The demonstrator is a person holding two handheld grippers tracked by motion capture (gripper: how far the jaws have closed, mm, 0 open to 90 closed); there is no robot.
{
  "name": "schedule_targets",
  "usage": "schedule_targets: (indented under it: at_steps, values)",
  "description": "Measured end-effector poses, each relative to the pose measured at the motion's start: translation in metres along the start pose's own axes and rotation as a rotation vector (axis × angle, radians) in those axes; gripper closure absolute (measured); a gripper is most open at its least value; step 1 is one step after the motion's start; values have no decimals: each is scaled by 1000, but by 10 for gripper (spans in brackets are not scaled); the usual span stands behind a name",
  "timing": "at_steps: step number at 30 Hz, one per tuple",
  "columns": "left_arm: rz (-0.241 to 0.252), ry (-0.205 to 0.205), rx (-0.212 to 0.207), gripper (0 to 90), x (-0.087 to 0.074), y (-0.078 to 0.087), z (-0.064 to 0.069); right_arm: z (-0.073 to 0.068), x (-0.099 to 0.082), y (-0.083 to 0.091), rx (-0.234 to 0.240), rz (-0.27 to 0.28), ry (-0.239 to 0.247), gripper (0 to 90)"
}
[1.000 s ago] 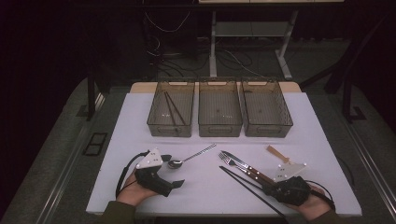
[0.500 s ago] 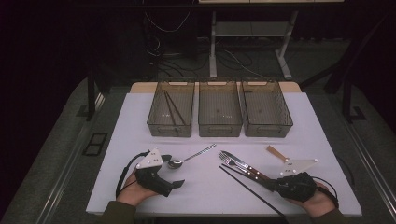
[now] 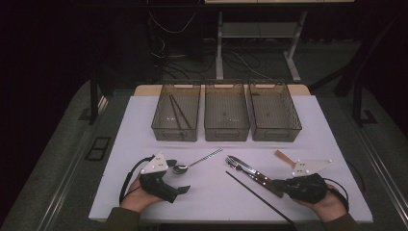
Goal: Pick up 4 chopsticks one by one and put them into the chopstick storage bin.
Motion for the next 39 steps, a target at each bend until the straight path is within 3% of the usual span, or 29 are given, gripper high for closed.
schedule_targets:
  at_steps: [15,39]
  values:
    - [0,-1,-1,0,0,0,0,16,19,-3,-1,48,-55,857]
    - [8,4,-5,0,-1,1,-1,34,67,-19,-17,112,-73,857]
Point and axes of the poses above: each handheld gripper's, and its own axes: y roughly backward along the jaws, x roughly out of its top, z roughly to its right, the point moved 3 cm from there along -y, roughly forward along the jaws, and after that the axes turned 15 degrees about -x, right-handed, at the moved point
